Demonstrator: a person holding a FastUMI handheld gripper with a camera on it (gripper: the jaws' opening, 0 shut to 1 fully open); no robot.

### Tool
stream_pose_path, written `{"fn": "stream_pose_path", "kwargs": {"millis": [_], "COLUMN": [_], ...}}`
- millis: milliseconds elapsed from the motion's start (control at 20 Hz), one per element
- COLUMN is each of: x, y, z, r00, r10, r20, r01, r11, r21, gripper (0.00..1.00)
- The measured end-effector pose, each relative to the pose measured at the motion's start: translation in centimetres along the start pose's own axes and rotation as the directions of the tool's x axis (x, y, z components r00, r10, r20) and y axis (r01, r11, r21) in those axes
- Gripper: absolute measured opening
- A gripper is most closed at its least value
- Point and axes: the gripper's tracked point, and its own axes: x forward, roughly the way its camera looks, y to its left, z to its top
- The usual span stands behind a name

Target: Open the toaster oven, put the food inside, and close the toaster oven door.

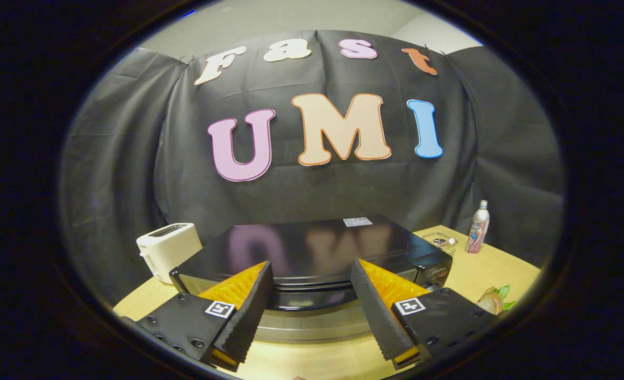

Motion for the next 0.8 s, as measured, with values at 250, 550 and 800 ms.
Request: {"fn": "stream_pose_path", "kwargs": {"millis": [250, 550, 800], "x": [-1.7, -4.5, -7.6], "y": [0.0, -0.5, -1.1], "z": [-0.4, -1.4, -3.2], "r00": [1.000, 1.000, 1.000], "r10": [-0.001, 0.003, -0.005], "r20": [0.007, 0.001, -0.024], "r01": [0.001, -0.003, 0.005], "r11": [1.000, 1.000, 1.000], "r21": [-0.011, -0.009, -0.002], "gripper": [0.94, 0.94, 0.94]}}
